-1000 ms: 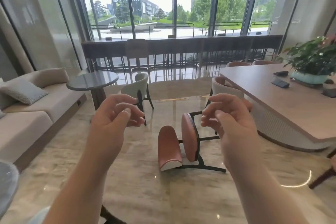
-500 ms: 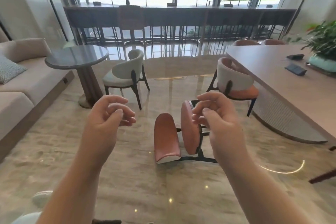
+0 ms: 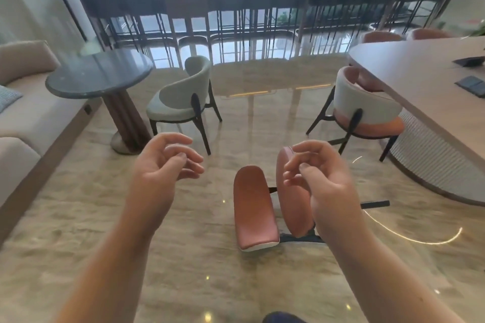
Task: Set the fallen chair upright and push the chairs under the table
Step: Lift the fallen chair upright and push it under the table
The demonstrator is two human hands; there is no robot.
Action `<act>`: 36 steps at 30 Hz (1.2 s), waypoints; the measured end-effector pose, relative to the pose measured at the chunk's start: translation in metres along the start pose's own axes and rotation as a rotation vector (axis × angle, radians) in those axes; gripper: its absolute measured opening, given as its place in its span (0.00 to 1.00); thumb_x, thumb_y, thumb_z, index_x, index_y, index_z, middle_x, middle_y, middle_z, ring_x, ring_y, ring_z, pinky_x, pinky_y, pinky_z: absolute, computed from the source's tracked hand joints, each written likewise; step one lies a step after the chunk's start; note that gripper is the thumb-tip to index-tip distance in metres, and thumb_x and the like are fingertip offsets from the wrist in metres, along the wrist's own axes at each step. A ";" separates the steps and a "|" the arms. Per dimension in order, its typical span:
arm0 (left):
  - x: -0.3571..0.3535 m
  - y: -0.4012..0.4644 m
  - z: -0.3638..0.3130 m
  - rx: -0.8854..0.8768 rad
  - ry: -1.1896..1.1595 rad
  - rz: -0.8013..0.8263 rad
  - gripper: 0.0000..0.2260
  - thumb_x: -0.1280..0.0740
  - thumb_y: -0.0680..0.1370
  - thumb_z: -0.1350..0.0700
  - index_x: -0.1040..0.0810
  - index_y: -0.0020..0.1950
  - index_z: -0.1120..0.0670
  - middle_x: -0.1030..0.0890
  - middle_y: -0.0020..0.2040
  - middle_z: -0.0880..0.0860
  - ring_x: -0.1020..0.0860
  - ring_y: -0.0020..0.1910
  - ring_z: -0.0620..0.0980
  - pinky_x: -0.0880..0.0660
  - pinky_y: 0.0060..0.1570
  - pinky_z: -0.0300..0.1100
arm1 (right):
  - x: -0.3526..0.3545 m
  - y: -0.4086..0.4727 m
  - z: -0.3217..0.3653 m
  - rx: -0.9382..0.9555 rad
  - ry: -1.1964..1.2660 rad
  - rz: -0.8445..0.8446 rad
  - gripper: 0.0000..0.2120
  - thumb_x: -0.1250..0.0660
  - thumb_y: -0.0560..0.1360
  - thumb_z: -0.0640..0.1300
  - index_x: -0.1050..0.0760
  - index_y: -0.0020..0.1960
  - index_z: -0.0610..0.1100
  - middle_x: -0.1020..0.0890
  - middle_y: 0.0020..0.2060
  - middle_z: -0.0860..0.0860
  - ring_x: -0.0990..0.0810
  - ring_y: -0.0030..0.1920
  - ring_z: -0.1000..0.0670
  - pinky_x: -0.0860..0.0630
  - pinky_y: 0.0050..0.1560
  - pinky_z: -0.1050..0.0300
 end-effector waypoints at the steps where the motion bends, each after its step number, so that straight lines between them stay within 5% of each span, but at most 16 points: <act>1: -0.004 0.015 0.007 0.011 0.002 0.012 0.12 0.40 0.77 0.63 0.20 0.54 0.54 0.14 0.41 0.55 0.16 0.38 0.54 0.18 0.41 0.44 | 0.000 0.015 -0.006 -0.005 0.004 -0.005 0.13 0.41 0.75 0.35 0.21 0.53 0.44 0.17 0.37 0.49 0.17 0.40 0.51 0.18 0.42 0.57; 14: -0.077 0.240 0.065 0.008 0.029 0.085 0.12 0.40 0.76 0.65 0.20 0.54 0.56 0.15 0.39 0.52 0.16 0.38 0.53 0.18 0.42 0.45 | 0.011 0.232 -0.075 -0.033 0.005 -0.027 0.17 0.45 0.79 0.25 0.22 0.54 0.42 0.18 0.39 0.48 0.19 0.41 0.48 0.19 0.45 0.54; 21: -0.120 0.327 0.110 0.096 0.044 0.204 0.13 0.40 0.77 0.64 0.19 0.53 0.53 0.14 0.40 0.52 0.15 0.39 0.53 0.17 0.43 0.46 | 0.022 0.303 -0.097 -0.046 -0.008 -0.118 0.14 0.42 0.75 0.33 0.22 0.54 0.44 0.17 0.38 0.52 0.18 0.42 0.50 0.19 0.45 0.55; 29: -0.188 0.456 0.167 0.117 0.044 0.478 0.17 0.40 0.75 0.65 0.16 0.49 0.47 0.14 0.39 0.51 0.15 0.38 0.53 0.18 0.42 0.43 | 0.035 0.357 -0.141 -0.044 -0.015 -0.419 0.13 0.42 0.76 0.33 0.23 0.54 0.43 0.18 0.38 0.51 0.19 0.40 0.51 0.19 0.45 0.56; 36: -0.245 0.571 0.219 0.151 0.055 0.893 0.15 0.40 0.78 0.68 0.18 0.52 0.53 0.14 0.39 0.51 0.15 0.38 0.51 0.17 0.43 0.44 | 0.007 0.401 -0.174 0.044 -0.118 -0.885 0.15 0.42 0.75 0.35 0.21 0.52 0.49 0.18 0.40 0.50 0.19 0.43 0.49 0.20 0.49 0.54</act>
Point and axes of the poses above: each hand's wrist, its own y-axis towards the middle knuckle, its own x-axis out of the back of the hand, z = x × y, the point moved 7 cm from there along y, towards the middle knuckle
